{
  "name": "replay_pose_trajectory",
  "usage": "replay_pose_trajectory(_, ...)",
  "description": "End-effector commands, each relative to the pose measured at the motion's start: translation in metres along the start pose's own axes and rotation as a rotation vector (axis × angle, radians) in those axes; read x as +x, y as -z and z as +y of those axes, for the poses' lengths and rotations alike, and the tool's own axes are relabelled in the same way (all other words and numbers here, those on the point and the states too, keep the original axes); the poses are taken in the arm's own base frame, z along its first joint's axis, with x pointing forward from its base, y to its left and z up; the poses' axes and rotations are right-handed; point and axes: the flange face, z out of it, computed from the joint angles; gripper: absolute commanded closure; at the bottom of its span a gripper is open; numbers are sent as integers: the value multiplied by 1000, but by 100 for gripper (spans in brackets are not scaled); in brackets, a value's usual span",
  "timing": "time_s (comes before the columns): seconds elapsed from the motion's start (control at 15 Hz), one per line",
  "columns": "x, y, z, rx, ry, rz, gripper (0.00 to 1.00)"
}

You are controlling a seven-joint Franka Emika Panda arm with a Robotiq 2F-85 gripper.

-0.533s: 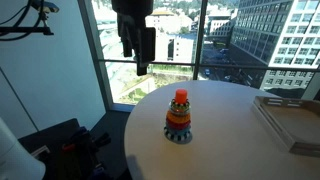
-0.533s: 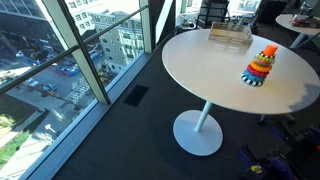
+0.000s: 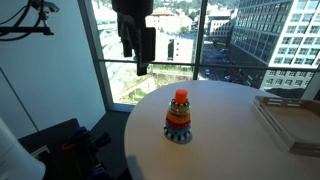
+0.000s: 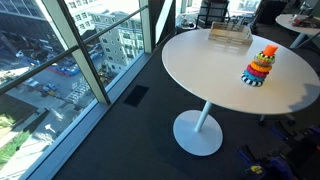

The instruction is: Remove the striped ring from the orange rod and put it on the table

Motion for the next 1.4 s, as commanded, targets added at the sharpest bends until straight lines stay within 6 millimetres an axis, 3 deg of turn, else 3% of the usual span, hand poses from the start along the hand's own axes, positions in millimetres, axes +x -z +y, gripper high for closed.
replay_pose_trajectory(0.0, 18, 9, -3, -5, 5, 11, 0)
replay_pose_trajectory(0.4, 81, 25, -20, -61, 19, 45, 0)
replay_pose_trajectory(0.73, 128, 15, -31, -134, 35, 24, 0)
replay_pose_trajectory(1.07, 146, -9, -37, -175, 3, 76, 0)
replay_pose_trajectory(1.33, 149, -28, -34, -182, -65, 88, 0)
